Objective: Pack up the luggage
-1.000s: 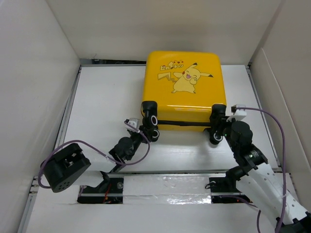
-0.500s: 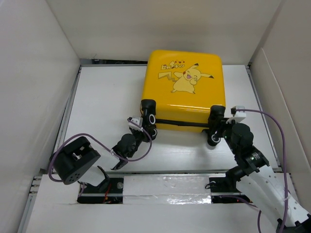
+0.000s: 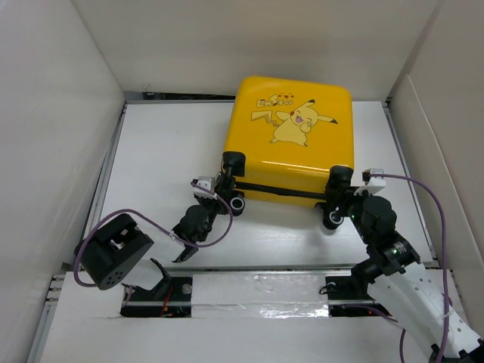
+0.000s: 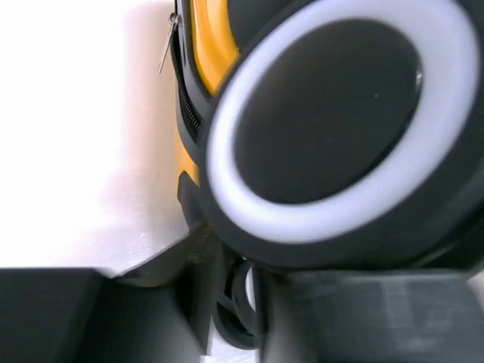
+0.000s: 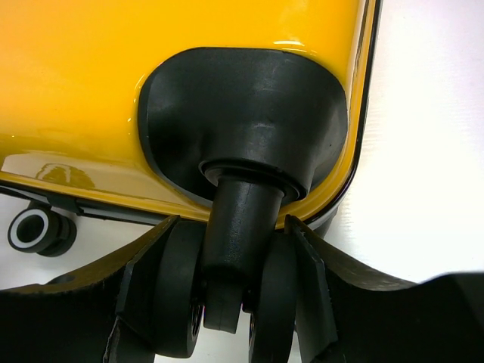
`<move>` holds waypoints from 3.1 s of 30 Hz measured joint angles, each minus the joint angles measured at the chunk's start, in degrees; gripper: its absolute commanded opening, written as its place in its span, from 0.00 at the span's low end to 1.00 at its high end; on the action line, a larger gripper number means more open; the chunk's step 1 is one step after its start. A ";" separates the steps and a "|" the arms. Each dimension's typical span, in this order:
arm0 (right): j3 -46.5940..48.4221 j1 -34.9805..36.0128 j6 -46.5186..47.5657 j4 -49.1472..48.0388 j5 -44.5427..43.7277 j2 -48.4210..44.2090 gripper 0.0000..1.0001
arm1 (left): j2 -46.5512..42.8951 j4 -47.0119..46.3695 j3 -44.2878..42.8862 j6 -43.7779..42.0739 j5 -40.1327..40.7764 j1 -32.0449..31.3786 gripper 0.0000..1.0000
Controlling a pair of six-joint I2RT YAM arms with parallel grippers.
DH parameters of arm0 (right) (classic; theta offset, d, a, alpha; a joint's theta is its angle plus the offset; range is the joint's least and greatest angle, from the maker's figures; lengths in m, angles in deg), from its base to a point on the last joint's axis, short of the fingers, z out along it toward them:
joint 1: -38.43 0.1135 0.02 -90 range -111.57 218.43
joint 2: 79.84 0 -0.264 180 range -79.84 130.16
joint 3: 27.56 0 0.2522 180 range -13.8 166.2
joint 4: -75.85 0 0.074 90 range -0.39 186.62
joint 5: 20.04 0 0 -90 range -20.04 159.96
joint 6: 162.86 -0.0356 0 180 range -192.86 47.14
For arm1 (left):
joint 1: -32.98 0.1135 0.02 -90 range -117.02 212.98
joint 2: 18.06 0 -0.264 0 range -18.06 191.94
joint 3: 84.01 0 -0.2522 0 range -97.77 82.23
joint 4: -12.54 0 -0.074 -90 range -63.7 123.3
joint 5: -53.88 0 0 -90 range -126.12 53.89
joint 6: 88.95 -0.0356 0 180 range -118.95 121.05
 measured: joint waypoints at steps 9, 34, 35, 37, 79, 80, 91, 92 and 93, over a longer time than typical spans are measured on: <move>-0.55 0.00 -0.39 0.02 -0.07 -0.72 0.00 | 1.79 0.33 -0.52 0.96 -7.19 1.18 0.41; -0.59 -0.02 -1.46 1.01 0.61 -1.66 0.00 | 2.99 2.05 -5.84 1.14 -8.04 1.09 0.06; -0.61 -0.02 -1.66 0.96 0.63 -1.66 0.00 | 2.99 2.78 -6.32 0.76 -8.07 1.01 0.03; -0.63 -0.02 -2.03 1.01 0.72 -1.70 0.00 | 3.02 4.28 -6.84 -0.13 -8.04 0.96 0.00; -1.90 -0.02 -3.45 1.77 1.46 -4.63 0.00 | 9.42 6.95 -13.84 0.98 -15.65 5.97 0.00; -1.92 -0.02 -3.54 1.79 1.29 -4.68 0.00 | 9.16 7.30 -13.84 0.48 -15.67 5.97 0.00; -1.90 1.99 -6.93 2.62 -2.12 -7.69 0.00 | 2.99 7.67 -8.68 -7.52 -11.23 6.08 0.00; -1.84 2.27 -7.17 2.32 -2.19 -7.65 0.00 | 2.05 7.91 -8.09 -7.80 -11.13 6.32 0.00; -1.64 2.51 -7.52 2.19 -2.14 -7.56 0.00 | 0.98 8.35 -7.56 -8.07 -11.04 6.71 0.00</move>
